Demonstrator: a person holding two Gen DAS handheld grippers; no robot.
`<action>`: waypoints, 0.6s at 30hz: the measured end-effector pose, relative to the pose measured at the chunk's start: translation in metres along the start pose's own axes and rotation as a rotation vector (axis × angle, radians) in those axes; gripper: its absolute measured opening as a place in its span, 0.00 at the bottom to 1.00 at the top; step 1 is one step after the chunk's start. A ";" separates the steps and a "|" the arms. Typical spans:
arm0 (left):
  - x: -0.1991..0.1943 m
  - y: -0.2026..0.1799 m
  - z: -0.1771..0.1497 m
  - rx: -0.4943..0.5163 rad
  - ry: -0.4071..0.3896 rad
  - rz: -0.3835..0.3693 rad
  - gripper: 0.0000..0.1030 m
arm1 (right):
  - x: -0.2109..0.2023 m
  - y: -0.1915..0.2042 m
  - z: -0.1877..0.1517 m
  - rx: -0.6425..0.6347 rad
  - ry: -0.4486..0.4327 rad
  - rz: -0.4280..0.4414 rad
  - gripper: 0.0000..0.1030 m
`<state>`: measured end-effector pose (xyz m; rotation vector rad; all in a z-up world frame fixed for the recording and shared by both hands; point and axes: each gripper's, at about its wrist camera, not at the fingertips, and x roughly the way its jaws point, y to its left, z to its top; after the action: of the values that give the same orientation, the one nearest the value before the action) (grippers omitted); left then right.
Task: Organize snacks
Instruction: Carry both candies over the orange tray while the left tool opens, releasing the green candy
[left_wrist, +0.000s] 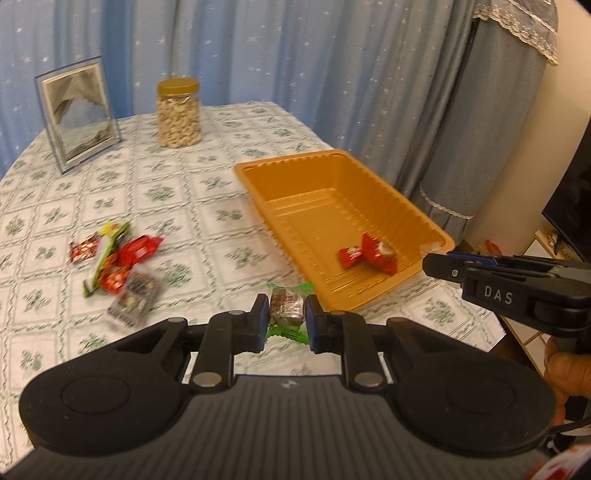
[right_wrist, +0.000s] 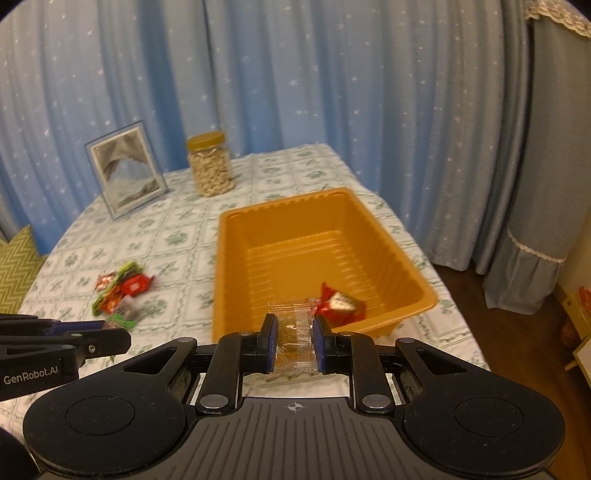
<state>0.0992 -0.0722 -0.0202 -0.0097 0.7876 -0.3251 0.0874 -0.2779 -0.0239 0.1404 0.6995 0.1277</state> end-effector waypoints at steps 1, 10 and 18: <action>0.003 -0.003 0.002 0.002 -0.001 -0.006 0.18 | 0.000 -0.003 0.001 0.003 -0.001 -0.003 0.20; 0.027 -0.023 0.019 0.029 -0.004 -0.028 0.18 | 0.011 -0.021 0.012 0.026 -0.006 -0.007 0.20; 0.051 -0.032 0.032 0.045 0.001 -0.047 0.18 | 0.026 -0.031 0.019 0.042 -0.002 -0.015 0.20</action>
<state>0.1458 -0.1208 -0.0286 0.0144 0.7816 -0.3871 0.1217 -0.3054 -0.0316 0.1753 0.7009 0.0982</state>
